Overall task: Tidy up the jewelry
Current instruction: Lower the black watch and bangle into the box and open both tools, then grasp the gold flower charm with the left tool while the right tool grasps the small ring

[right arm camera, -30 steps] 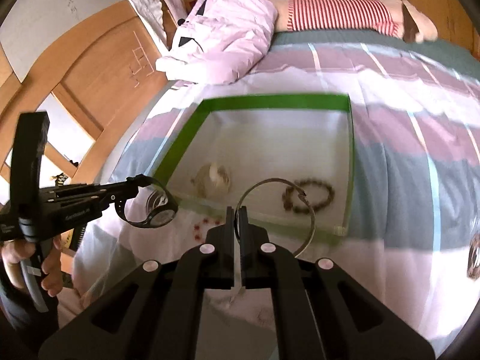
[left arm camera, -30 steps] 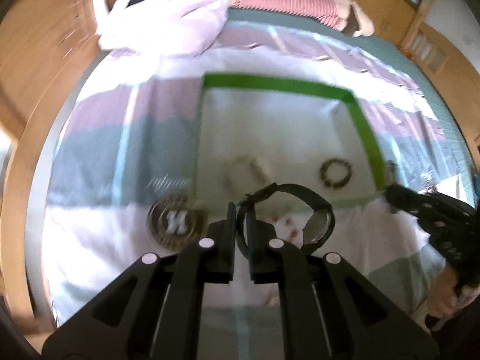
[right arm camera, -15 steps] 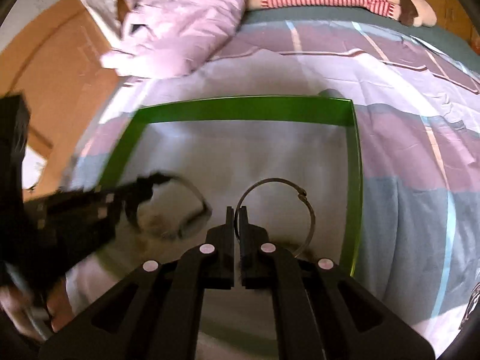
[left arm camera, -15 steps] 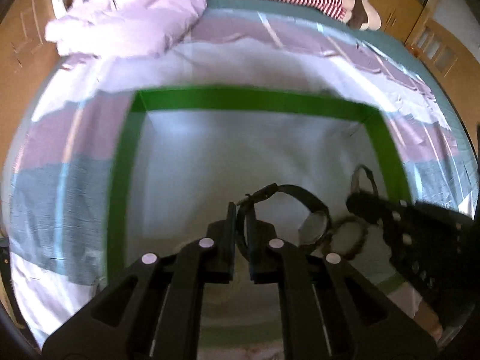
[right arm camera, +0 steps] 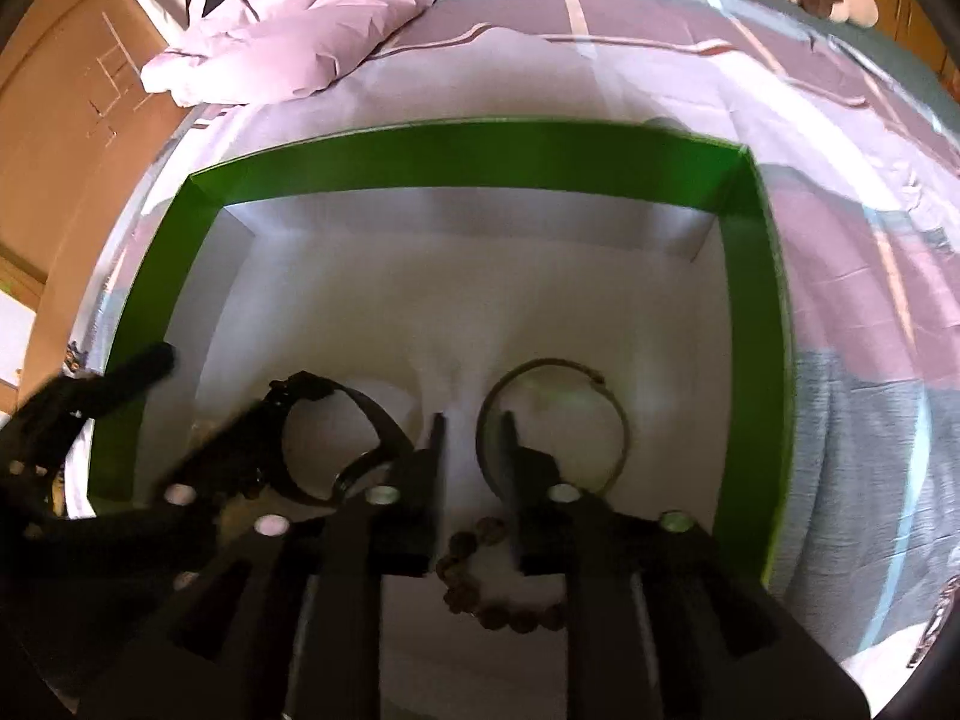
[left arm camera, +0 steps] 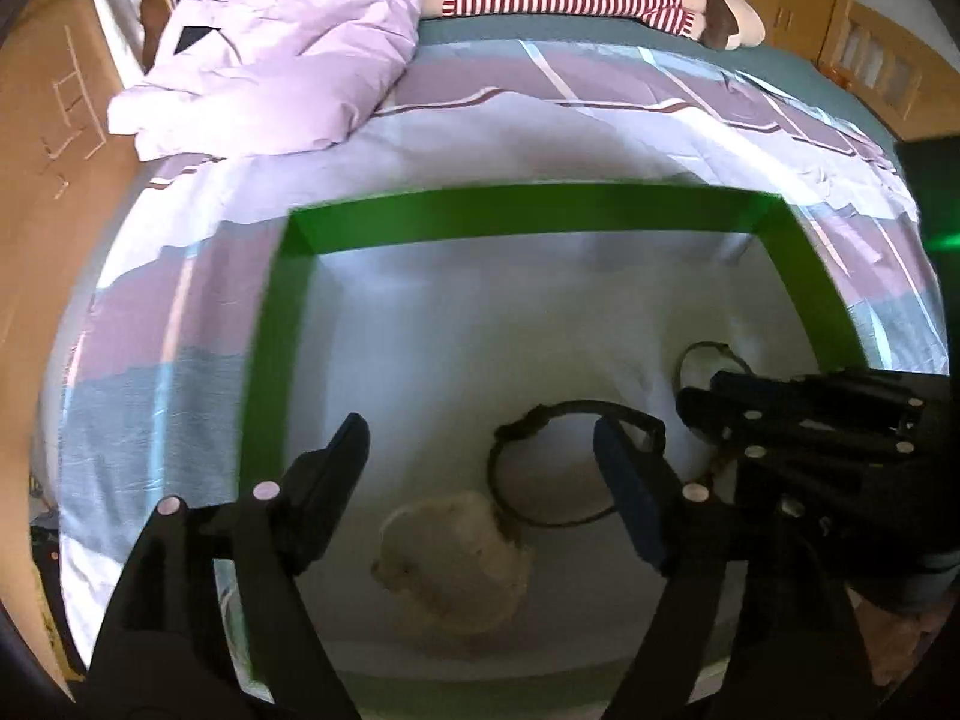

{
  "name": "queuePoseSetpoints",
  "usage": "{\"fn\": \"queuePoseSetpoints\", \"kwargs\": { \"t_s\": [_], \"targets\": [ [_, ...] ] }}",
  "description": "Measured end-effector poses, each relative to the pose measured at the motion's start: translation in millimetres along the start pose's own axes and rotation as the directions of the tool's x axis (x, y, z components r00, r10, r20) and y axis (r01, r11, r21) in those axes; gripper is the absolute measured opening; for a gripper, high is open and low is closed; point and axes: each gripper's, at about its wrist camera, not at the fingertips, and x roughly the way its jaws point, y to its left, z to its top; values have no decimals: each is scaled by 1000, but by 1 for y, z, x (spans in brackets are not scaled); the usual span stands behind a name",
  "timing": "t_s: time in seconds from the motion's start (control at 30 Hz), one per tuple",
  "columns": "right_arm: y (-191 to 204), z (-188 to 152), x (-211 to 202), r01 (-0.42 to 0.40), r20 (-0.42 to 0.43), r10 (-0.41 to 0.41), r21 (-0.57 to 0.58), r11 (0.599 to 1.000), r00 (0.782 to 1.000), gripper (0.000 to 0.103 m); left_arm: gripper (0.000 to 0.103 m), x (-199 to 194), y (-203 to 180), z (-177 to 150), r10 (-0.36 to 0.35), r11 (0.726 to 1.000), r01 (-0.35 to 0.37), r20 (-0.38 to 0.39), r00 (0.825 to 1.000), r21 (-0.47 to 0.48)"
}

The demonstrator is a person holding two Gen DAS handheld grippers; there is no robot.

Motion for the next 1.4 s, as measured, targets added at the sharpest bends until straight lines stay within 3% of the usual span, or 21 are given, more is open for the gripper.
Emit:
{"fn": "queuePoseSetpoints", "kwargs": {
  "t_s": [0.07,0.13,0.2,0.27,0.37,0.43,0.53,0.67,0.8,0.9,1.0,1.17,1.27,1.4],
  "targets": [
    [0,-4,-15,-5,45,4,18,1000,999,37,90,-16,4,0,-8,1000,8,17,1000,-17],
    [0,-13,-40,-13,96,10,35,999,995,52,95,-43,9,-1,-18,999,21,59,998,-42],
    [4,-26,-67,16,154,-17,4,1000,988,78,101,-68,16,-4,-31,996,38,92,995,-77],
    [7,-44,-89,39,184,-27,-63,997,982,94,101,-91,22,-10,-49,992,61,109,993,-111],
    [2,-72,-101,39,161,-27,-73,997,987,94,101,-109,22,-24,-55,991,66,90,994,-119],
    [-6,-91,-97,-9,99,12,-27,1000,995,94,101,-115,20,-41,-36,995,41,47,998,-94],
    [-17,-118,-88,-82,42,80,35,996,996,94,101,-117,15,-75,-73,997,73,3,997,-27],
    [-18,-143,-79,-83,-22,84,61,995,996,94,101,-108,20,-124,-75,997,74,-29,997,-22],
    [-5,-153,-77,-60,-8,60,15,998,998,94,101,-82,22,-148,-141,990,139,-119,983,-26],
    [-3,-153,-73,-103,-14,104,36,994,994,94,101,-72,17,-159,-119,992,125,-148,982,31],
    [-6,-152,-68,-126,-29,128,57,990,991,94,100,-66,11,-166,-178,982,188,-181,967,35],
    [-2,-156,-64,-86,-42,86,8,996,995,93,76,-52,2,-171,-200,977,210,-236,951,18],
    [10,-163,-62,-60,-62,56,-70,996,996,90,74,-45,-11,-175,-169,980,190,-267,949,56],
    [15,-165,-61,-99,-88,93,-69,993,992,90,51,-38,-18,-180,-152,981,181,-294,944,75]
  ]
}}
